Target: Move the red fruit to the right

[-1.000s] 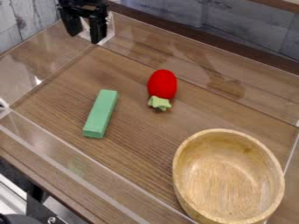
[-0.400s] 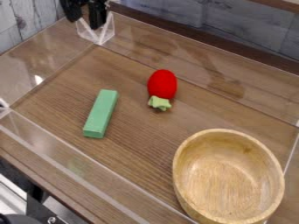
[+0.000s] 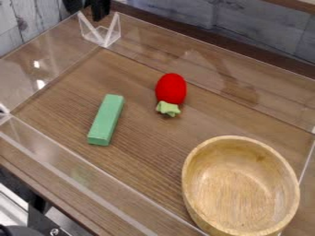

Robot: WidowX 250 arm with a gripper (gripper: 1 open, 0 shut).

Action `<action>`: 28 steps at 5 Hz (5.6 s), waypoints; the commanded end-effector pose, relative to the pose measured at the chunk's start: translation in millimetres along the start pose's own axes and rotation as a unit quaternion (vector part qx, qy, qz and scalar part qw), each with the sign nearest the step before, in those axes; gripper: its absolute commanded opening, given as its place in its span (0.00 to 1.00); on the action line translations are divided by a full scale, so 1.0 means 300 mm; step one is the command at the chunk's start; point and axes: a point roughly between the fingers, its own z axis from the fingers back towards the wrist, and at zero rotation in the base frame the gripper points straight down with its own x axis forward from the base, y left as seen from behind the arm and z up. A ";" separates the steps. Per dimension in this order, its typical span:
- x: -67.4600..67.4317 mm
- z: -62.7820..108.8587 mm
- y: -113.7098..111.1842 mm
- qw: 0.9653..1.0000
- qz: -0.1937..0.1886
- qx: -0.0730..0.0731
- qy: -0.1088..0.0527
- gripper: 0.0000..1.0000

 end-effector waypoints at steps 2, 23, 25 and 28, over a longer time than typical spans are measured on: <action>-0.048 0.099 -0.025 0.995 0.093 0.028 -0.031 0.00; 0.100 -0.220 -0.446 0.931 0.359 0.007 -0.057 0.00; 0.092 -0.261 -0.432 0.927 0.370 0.013 -0.054 0.00; 0.118 -0.268 -0.481 0.935 0.351 0.001 -0.045 0.00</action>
